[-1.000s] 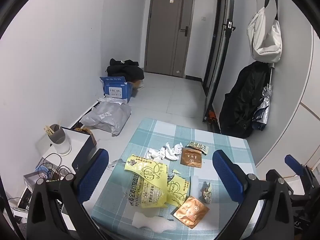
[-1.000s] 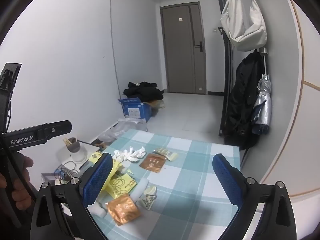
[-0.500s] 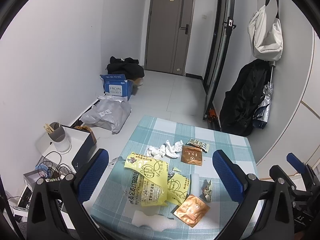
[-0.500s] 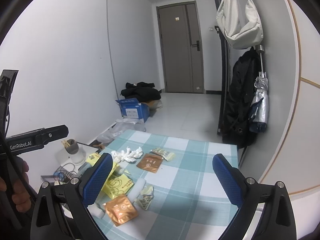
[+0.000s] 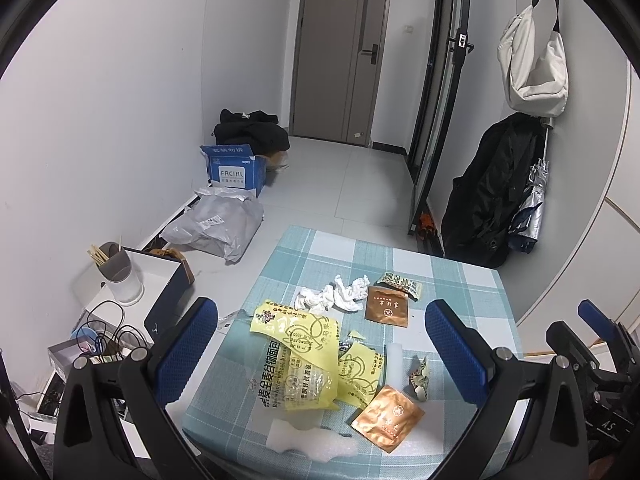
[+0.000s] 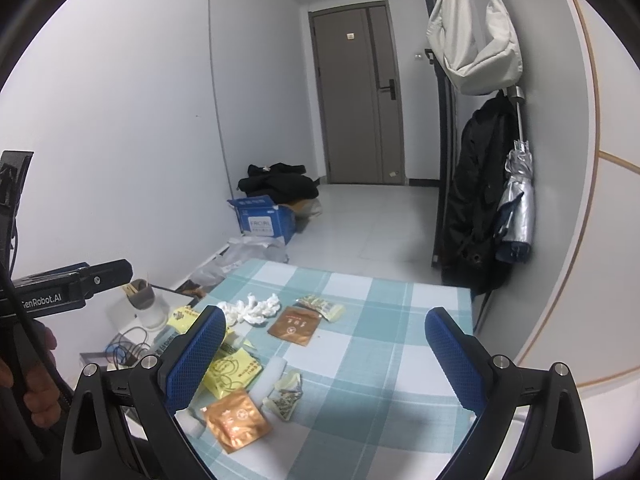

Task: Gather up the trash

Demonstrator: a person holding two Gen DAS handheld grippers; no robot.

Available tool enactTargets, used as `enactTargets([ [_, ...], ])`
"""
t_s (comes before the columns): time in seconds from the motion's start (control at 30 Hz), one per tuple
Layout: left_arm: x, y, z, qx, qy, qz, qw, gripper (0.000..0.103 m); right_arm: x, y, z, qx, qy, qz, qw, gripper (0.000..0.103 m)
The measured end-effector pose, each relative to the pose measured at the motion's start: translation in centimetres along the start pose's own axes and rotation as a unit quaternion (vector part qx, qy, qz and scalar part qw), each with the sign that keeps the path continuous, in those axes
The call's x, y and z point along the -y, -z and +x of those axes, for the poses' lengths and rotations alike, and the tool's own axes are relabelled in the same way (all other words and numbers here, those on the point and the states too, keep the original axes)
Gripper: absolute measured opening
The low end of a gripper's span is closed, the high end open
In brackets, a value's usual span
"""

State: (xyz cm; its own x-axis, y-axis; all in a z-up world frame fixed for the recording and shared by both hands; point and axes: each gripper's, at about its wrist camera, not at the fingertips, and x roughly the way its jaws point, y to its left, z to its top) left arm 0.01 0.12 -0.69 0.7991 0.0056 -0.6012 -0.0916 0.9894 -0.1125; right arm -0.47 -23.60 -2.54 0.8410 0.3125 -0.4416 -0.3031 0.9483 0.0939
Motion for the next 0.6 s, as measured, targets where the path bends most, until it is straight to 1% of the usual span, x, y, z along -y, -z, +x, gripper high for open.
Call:
enactTargets([
  [0.13,-0.03,-0.03,0.12,-0.003,-0.004,0.000,1.0000,0.102,0.05,0.03,-0.02,-0.002,-0.001,0.003,1.000,0.101],
  [0.3,-0.18,0.00,0.62,-0.017,0.000,-0.006,0.9998,0.102,0.19,-0.12,0.11,-0.005,0.000,0.005,1.000,0.101],
  [0.6,-0.07,0.00,0.67,-0.017,0.003,-0.002,0.9998,0.102,0.32,-0.11,0.10,-0.005,0.000,0.011,1.000,0.101],
])
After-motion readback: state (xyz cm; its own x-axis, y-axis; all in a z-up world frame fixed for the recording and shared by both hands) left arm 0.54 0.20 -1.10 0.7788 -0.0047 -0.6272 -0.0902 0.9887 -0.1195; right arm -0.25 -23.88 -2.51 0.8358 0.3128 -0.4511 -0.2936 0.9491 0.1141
